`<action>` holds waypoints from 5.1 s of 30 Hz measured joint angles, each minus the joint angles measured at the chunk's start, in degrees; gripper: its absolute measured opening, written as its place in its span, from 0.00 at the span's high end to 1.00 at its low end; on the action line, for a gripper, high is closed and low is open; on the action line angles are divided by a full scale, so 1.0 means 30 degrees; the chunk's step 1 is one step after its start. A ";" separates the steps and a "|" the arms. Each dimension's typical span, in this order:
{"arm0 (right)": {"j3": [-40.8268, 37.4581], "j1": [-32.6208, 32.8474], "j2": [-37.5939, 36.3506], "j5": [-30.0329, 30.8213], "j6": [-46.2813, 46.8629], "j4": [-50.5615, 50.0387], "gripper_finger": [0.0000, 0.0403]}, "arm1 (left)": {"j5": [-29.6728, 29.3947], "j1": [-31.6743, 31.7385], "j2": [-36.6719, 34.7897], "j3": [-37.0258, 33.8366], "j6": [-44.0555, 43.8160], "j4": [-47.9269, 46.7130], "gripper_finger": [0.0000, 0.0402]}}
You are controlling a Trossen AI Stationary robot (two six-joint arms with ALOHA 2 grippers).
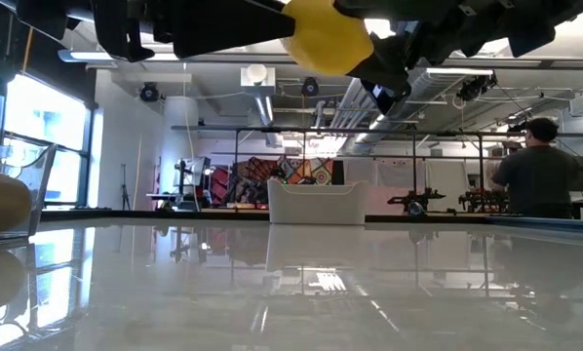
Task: Sort produce into baskets
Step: Put the lemon into the black bin, then return to Home Position
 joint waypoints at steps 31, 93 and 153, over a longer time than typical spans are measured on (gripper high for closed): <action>0.1362 -0.0313 -0.0160 0.1331 -0.4529 -0.2810 0.34 | -0.1101 -0.0424 -0.1346 0.0007 -0.0358 -0.2887 0.68; 0.4539 -0.3796 -0.0182 0.4167 -1.0489 -0.8488 0.68 | 0.4368 -1.0529 -0.6647 0.3381 -2.6084 -2.9818 0.73; -0.8305 -0.7830 -0.8977 0.0984 -1.1823 0.2124 1.00 | 1.0463 1.0349 -0.6018 -0.0881 -0.6632 -0.6911 1.00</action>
